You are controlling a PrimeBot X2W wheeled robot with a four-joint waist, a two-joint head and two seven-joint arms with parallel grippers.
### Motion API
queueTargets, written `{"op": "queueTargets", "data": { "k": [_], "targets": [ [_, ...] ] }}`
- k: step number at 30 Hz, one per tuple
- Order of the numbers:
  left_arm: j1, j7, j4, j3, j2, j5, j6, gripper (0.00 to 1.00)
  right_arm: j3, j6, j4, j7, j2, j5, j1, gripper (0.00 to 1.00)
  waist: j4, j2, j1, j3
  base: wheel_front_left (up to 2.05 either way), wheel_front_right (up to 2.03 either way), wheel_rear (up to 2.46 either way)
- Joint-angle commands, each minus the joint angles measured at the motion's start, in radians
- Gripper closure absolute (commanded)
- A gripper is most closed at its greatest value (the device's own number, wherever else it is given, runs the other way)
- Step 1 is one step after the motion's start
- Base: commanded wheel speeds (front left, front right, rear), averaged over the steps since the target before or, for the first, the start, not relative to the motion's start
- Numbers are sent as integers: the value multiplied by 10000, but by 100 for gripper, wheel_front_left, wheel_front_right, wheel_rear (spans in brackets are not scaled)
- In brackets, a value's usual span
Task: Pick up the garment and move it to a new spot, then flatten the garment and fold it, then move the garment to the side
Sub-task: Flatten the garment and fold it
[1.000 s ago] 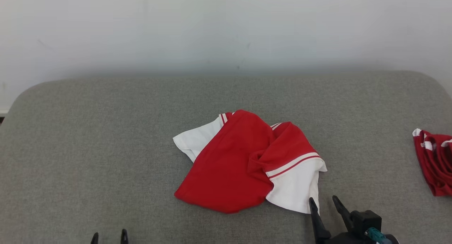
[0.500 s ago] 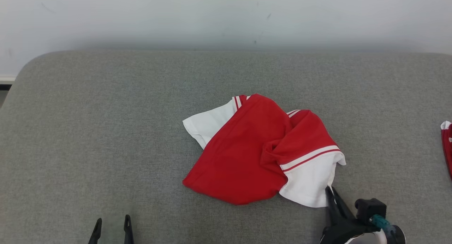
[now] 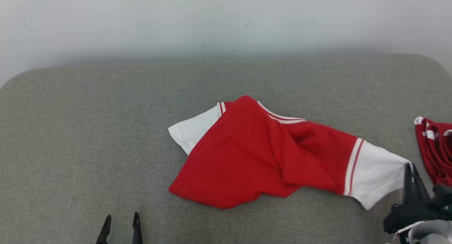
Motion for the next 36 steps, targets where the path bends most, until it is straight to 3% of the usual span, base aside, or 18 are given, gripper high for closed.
{"op": "queueTargets", "data": {
  "k": [1, 5, 6, 7, 8, 17, 28, 36],
  "targets": [
    [-49, -30, 34, -37, -13, -21, -4, 0, -232, -29, 56, 2, -110, -177, 35, 100, -151, -1, -1, -112, 0, 0, 0],
    [-17, -29, 64, -134, -11, -52, 4, 0, -822, -29, 297, 0, -199, -528, 167, 100, -277, -1, -1, -210, 0, 0, 0],
    [10, -30, 72, -143, -13, -63, 6, 0, -991, -29, 352, 2, -178, -645, 197, 93, -306, -1, -1, -239, 0, 0, 0],
    [38, -30, 85, -145, -15, -57, -5, 0, -1129, -29, 421, 2, -112, -787, 229, 57, -334, -1, -1, -264, 0, 0, 0],
    [63, -30, 96, -144, -13, -63, -8, 0, -1230, -29, 452, 2, -32, -832, 232, 0, -361, -1, -1, -285, 0, 0, 0],
    [102, -30, 152, -187, -13, -118, -26, 0, -645, -29, 6, 2, 544, -849, 249, 0, -538, -1, -1, -372, 0, 0, 0],
    [-46, -30, 172, -299, -14, -171, -23, 0, 1934, -29, -205, 2, 656, 197, -226, 0, -319, -1, -1, -238, 0, 0, 0],
    [-162, -30, 270, -560, -12, -278, 12, 0, 3766, -29, 512, 2, 346, 793, -1522, 0, 361, -1, -1, -3, 0, 0, 0]
  ]
}}
